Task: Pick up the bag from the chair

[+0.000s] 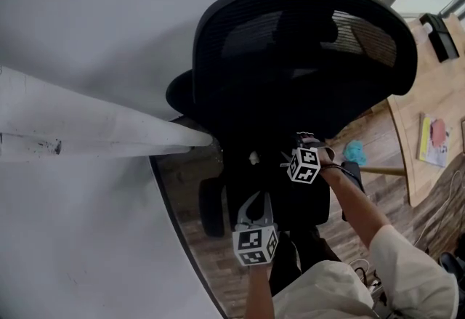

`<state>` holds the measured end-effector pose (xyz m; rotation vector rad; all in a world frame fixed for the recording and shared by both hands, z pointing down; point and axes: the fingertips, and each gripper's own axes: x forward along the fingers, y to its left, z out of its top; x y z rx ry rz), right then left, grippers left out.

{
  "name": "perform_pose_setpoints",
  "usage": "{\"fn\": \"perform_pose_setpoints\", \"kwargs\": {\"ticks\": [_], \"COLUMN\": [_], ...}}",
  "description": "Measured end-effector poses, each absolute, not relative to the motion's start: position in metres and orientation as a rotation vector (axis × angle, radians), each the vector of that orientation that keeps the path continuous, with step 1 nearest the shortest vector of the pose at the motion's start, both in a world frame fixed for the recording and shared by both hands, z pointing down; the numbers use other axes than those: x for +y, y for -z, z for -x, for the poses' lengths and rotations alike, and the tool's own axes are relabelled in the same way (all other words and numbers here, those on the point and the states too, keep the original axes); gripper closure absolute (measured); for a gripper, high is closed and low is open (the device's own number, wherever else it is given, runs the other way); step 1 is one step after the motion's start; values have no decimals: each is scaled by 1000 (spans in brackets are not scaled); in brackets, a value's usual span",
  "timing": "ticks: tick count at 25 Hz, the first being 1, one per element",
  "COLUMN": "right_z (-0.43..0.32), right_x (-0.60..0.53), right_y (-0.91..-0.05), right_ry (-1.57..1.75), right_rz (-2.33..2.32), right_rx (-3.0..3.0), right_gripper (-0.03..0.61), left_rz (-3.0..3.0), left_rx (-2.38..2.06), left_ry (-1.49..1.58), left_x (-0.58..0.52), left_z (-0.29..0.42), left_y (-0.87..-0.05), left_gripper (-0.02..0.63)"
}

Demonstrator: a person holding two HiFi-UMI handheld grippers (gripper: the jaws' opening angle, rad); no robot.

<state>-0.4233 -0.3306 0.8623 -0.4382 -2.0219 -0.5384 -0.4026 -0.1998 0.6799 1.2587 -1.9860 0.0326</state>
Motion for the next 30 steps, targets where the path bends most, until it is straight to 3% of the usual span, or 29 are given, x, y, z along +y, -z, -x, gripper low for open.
{"fn": "perform_pose_setpoints", "kwargs": {"ticks": [2, 7, 15, 30], "right_z": [426, 424, 387, 310], "right_x": [-336, -336, -306, -288], "right_y": [-863, -865, -844, -765], "right_ry": [508, 467, 196, 5], "right_rz": [405, 369, 372, 41], "right_rx": [-2039, -2045, -2052, -2224], "right_gripper": [476, 541, 552, 552], "left_rz": [-1258, -1264, -1248, -1331], "left_rx": [-1979, -1967, -1984, -1985], "left_ry": [-29, -34, -11, -24], "left_x": [-198, -195, -171, -139], "left_z": [396, 380, 373, 325], "left_y": [-682, -684, -684, -660], "left_gripper": [609, 609, 609, 609]}}
